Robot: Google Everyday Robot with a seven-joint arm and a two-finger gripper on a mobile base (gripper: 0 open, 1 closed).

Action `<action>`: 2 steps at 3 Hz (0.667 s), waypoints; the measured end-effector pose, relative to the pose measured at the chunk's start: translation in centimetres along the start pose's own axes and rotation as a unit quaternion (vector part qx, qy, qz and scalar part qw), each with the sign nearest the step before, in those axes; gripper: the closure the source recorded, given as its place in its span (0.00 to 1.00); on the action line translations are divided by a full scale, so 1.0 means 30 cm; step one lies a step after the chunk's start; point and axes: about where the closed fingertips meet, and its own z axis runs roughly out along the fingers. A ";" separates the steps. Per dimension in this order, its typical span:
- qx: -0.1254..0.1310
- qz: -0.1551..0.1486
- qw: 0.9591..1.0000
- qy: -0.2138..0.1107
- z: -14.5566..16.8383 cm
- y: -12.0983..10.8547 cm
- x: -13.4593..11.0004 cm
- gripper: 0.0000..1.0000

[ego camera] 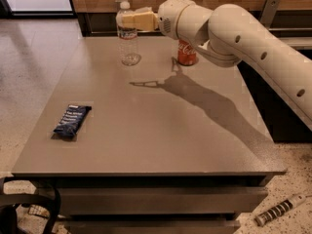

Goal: Move water bottle near rxbar blueberry

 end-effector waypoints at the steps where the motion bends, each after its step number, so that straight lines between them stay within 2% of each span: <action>1: 0.000 0.000 1.000 0.000 0.000 0.000 0.000 0.00; 2: -0.001 0.004 1.000 0.014 0.013 -0.004 0.016 0.00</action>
Offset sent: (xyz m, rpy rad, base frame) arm 0.0243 0.0037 -0.0283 -0.0934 0.1587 -0.0051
